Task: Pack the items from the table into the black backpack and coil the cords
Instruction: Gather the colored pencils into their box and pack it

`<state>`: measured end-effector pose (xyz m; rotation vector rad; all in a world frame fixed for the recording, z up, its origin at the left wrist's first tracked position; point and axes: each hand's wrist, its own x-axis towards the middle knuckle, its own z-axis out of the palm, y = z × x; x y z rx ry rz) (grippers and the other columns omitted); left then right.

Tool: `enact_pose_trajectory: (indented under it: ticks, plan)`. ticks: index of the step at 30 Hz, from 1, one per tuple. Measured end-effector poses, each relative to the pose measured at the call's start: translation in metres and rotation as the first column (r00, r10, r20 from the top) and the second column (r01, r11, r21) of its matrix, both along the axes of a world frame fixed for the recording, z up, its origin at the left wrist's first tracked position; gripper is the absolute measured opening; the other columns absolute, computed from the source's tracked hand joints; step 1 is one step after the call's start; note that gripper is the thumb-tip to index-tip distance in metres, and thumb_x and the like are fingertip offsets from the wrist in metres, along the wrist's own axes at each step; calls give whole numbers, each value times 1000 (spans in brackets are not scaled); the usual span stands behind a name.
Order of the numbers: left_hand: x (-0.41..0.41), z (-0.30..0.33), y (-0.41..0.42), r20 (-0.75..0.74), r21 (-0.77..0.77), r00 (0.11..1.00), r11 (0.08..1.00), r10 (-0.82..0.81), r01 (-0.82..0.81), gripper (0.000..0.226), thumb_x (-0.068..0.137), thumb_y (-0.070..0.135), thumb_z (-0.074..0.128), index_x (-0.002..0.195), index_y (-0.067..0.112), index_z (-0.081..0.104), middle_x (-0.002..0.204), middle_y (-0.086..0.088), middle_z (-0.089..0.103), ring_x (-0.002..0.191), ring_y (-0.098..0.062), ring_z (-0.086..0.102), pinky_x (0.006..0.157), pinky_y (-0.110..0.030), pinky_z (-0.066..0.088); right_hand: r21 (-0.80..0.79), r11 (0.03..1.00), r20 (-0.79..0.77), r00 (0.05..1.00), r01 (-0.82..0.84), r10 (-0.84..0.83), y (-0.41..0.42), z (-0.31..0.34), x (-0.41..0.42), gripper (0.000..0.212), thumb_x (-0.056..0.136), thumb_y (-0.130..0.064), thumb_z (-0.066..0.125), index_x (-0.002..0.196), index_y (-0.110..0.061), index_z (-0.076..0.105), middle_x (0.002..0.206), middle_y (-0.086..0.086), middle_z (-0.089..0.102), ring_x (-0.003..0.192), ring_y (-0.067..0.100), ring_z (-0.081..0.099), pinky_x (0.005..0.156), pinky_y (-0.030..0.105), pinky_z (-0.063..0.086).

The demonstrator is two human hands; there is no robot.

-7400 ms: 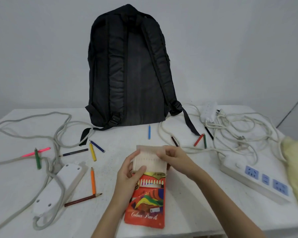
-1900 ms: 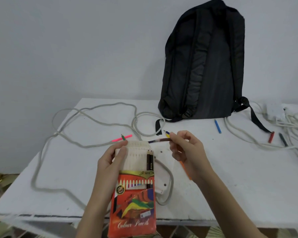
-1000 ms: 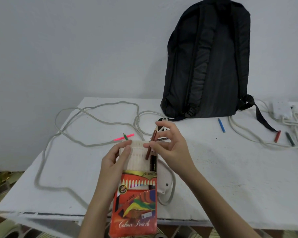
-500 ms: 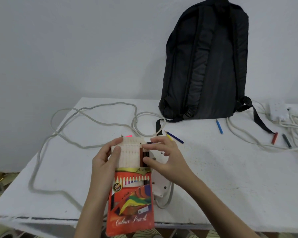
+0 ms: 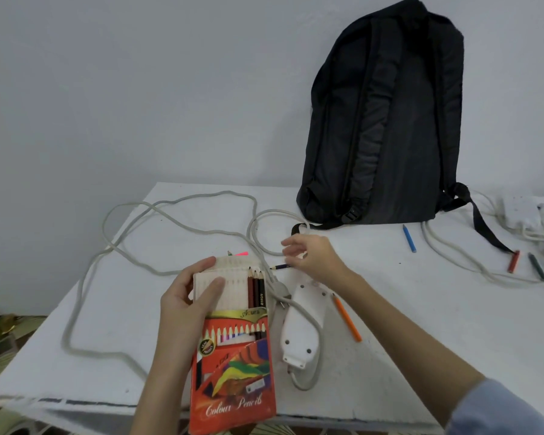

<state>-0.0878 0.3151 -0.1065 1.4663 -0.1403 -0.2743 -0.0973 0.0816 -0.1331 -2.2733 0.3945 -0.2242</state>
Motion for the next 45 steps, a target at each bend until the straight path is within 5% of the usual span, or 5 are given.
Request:
enact_pose_trajectory:
  ticks: [11, 18, 29, 36, 45]
  plan:
    - [3, -2, 6, -41, -27, 999, 999, 33, -34, 20, 91, 16, 58, 109, 22, 63, 99, -12, 65, 58, -19, 67, 44, -25, 52, 51, 965, 174, 949, 257, -262, -13, 17, 7, 29, 96, -7, 39, 121, -4, 55, 96, 9, 58, 92, 22, 54, 82, 27, 40]
    - [0, 0, -2, -45, -40, 999, 999, 8, -10, 19, 92, 16, 56, 108, 22, 64, 92, -6, 65, 56, -17, 65, 42, -24, 51, -411, 887, -242, 912, 212, -330, -43, 2, -10, 36, 87, -40, 60, 110, -13, 64, 103, 1, 64, 97, 22, 60, 72, 27, 42]
    - [-4, 2, -8, -33, -56, 999, 998, -10, 8, 17, 92, 14, 55, 103, 23, 65, 90, -2, 65, 63, -18, 64, 45, -24, 51, -460, 859, -335, 852, 225, -403, -49, 0, -12, 21, 84, -24, 58, 70, -12, 49, 62, 0, 47, 61, 16, 48, 49, 23, 32]
    - [-6, 1, -9, -17, -68, 1000, 998, 0, -2, 16, 92, 20, 55, 105, 22, 65, 88, 3, 64, 60, -8, 65, 46, -22, 51, 424, 895, 77, 980, 136, -185, -2, 59, -26, 26, 84, -16, 68, 76, 8, 64, 38, -11, 35, 42, 9, 25, 39, 17, 24]
    - [-9, -5, -13, 118, 57, 990, 996, -77, 71, 48, 66, 28, 75, 112, 28, 61, 109, -1, 64, 92, -23, 67, 64, -33, 58, 319, 948, 180, 983, -12, -48, 71, 53, -19, 11, 77, -19, 75, 71, -10, 73, 36, -14, 39, 45, 5, 37, 58, 27, 39]
